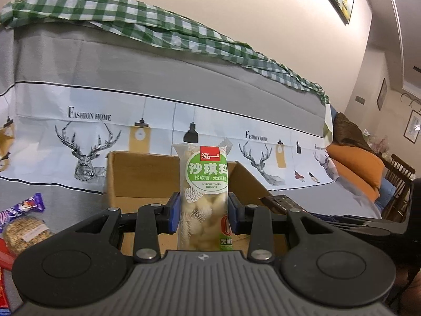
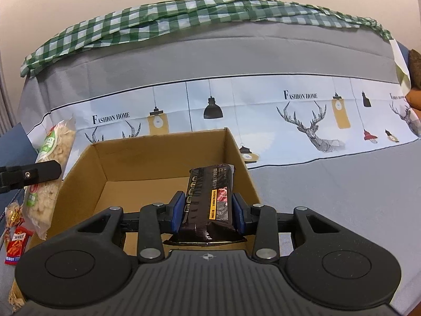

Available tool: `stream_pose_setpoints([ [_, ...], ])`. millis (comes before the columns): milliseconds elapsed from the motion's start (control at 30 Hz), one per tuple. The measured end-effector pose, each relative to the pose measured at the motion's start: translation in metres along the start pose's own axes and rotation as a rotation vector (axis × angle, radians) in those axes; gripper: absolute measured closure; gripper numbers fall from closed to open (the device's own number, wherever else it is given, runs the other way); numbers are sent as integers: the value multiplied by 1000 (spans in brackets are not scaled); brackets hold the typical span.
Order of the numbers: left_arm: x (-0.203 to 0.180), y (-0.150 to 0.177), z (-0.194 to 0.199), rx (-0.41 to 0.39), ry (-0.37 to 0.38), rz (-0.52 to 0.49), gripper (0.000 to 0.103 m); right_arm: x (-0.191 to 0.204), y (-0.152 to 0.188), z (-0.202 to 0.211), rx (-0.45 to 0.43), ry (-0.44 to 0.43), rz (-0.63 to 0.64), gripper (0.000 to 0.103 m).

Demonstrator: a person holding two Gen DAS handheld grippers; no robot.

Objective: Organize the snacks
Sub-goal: 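Carry the pastry pack and chocolate bar over the cardboard box with both tools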

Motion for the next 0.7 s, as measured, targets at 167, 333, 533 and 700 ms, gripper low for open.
stream_pose_setpoints([
  [167, -8, 2, -5, 4, 7, -30, 63, 5, 0, -1, 1, -1, 18, 63],
  [333, -10, 2, -5, 4, 20, -30, 63, 4, -1, -3, 2, -4, 26, 63],
  [533, -11, 3, -6, 8, 25, -35, 63, 2, -2, -3, 6, -5, 23, 63],
  [700, -13, 4, -7, 14, 27, -40, 63, 4, -2, -3, 5, -5, 24, 63],
])
Point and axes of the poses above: each gripper's, at about its wrist camera, not at the fingertips, and z roughly against the way its jaws point, x to its left, y to its underside, the point moved 5 cm from there along -z, roughly the way its jaws point, and after that the axes turned 1 degree about y, right-handed, at the moved point
